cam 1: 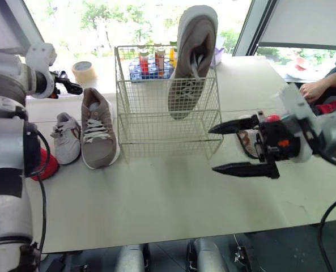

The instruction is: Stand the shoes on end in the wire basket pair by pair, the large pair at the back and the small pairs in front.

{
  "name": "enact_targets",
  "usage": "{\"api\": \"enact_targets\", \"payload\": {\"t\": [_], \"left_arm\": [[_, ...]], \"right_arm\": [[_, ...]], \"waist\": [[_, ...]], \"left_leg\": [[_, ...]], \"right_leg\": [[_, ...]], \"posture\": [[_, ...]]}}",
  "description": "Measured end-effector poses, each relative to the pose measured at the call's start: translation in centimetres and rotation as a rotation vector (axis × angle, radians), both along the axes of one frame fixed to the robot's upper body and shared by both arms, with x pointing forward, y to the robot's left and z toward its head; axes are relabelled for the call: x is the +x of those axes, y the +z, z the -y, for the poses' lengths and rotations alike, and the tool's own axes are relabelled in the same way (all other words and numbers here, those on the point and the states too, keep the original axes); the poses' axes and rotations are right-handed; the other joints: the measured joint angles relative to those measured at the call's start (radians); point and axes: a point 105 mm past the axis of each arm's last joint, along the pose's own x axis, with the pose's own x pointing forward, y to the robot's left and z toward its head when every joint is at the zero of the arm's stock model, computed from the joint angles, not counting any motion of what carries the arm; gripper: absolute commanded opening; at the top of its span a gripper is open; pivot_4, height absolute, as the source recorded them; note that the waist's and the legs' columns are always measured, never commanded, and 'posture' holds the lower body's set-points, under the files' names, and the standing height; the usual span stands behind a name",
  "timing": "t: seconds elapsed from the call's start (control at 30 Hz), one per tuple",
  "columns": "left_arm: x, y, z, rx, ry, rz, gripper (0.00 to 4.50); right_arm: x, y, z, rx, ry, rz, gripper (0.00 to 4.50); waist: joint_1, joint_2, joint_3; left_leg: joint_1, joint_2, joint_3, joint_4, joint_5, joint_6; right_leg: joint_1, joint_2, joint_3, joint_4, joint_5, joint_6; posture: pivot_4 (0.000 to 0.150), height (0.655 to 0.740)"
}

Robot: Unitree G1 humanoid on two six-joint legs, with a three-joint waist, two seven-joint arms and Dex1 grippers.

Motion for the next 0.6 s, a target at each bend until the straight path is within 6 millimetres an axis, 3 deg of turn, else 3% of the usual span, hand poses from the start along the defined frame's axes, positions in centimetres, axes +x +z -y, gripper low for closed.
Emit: {"api": "enact_targets", "payload": {"t": [0.13,0.2,0.23,0.3,0.43,0.53,0.6], "left_arm": [[0.6,-2.1,0.7,0.021,-0.001,-0.030,4.50],[1.2,-4.3,1.5,0.021,-0.004,-0.048,4.50],[1.4,-5.4,1.7,0.022,0.002,-0.054,4.25],[1.8,-6.5,2.1,0.020,0.009,-0.046,3.63],[2.5,-7.0,3.5,0.033,-0.009,-0.019,1.62],[2.6,-7.1,3.3,0.033,0.016,-0.008,0.17],[2.7,-7.0,3.4,0.011,0.025,0.001,0.05]], "right_arm": [[-0.6,0.1,0.2,0.009,-0.046,0.017,4.47],[-0.5,0.0,0.2,0.020,-0.078,0.022,4.47],[-0.5,0.0,0.2,0.023,-0.089,0.024,4.50],[-0.4,0.0,0.1,0.026,-0.108,0.027,4.50],[-0.3,0.3,0.1,0.029,-0.133,0.028,4.50],[-0.2,0.4,0.3,0.025,-0.148,0.024,4.50],[-0.1,0.4,0.3,0.027,-0.155,0.016,4.50]], "waist": [[0.002,-0.001,0.000],[0.004,-0.001,0.000],[0.005,-0.001,0.000],[0.006,-0.002,0.000],[0.009,-0.003,-0.001],[0.007,-0.004,-0.002],[0.007,-0.004,-0.002]], "left_leg": [[0.002,0.000,-0.001,0.001,0.000,0.000],[0.002,0.000,-0.001,0.003,-0.001,0.001],[0.002,0.000,-0.001,0.003,-0.001,0.001],[0.002,0.000,-0.001,0.005,-0.001,0.002],[0.002,0.000,-0.001,0.008,-0.002,0.004],[0.002,0.000,-0.002,0.009,-0.003,0.004],[0.002,0.000,-0.002,0.009,-0.003,0.005]], "right_leg": [[0.003,0.000,0.000,0.001,0.000,0.000],[0.003,0.000,0.000,0.001,0.000,0.000],[0.003,0.000,0.000,0.002,0.000,0.000],[0.003,0.000,0.000,0.003,0.000,0.000],[0.005,-0.001,0.000,0.003,0.000,0.000],[0.006,-0.001,0.000,0.003,0.000,0.000],[0.006,-0.001,0.000,0.003,0.000,0.000]], "posture": [[0.150,0.6675],[0.150,0.6675],[0.150,0.6675],[0.150,0.6675],[0.150,0.6675],[0.150,0.6675],[0.150,0.6675]]}}
